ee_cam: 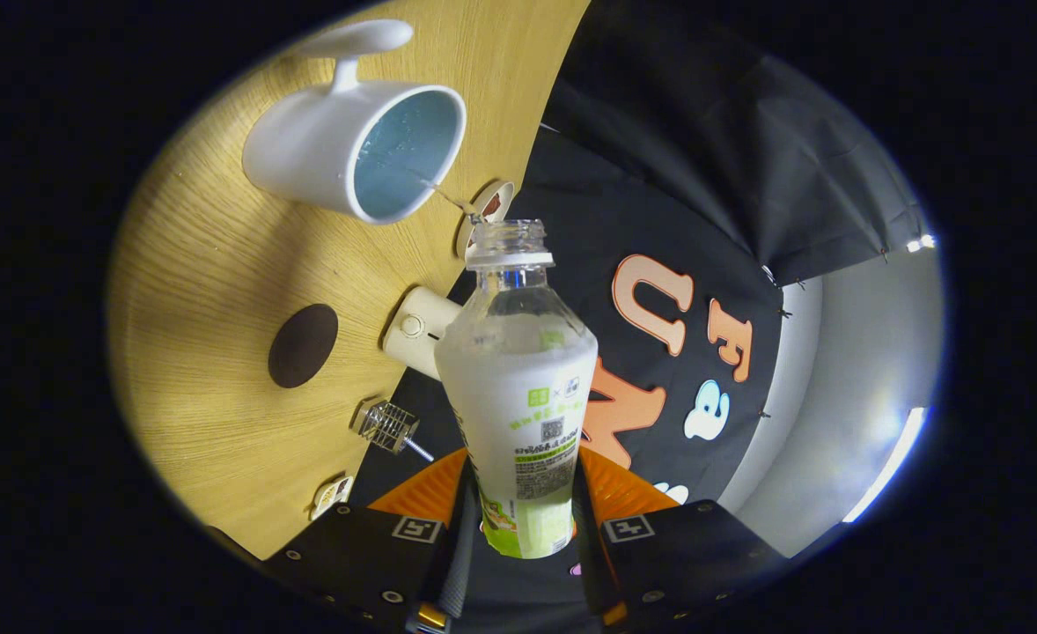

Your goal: Take the bottle from table, then pour the juice into the cup, finally place the bottle on the coaster

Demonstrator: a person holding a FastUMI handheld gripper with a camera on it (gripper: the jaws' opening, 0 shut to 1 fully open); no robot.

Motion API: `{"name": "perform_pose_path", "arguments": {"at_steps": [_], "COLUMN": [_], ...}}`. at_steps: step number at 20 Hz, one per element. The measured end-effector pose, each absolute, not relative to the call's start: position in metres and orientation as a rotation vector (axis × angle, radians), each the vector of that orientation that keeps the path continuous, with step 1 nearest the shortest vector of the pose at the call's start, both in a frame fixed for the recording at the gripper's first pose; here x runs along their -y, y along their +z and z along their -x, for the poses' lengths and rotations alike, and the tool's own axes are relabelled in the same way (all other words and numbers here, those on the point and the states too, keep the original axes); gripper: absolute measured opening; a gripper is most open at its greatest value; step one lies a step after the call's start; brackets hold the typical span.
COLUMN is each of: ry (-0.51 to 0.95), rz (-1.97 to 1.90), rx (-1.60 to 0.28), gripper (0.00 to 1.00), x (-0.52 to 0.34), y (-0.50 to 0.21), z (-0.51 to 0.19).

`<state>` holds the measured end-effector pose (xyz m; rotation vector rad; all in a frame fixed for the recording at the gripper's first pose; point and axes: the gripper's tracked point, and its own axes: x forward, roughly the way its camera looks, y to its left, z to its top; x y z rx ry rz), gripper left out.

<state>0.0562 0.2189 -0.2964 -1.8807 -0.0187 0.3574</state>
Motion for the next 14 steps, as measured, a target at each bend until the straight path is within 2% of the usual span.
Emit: {"name": "perform_pose_path", "arguments": {"at_steps": [14], "ry": [0.372], "rz": [1.950], "rx": [0.088], "gripper": [0.52], "x": [-0.2262], "y": [-0.2922], "z": [-0.0563]}}
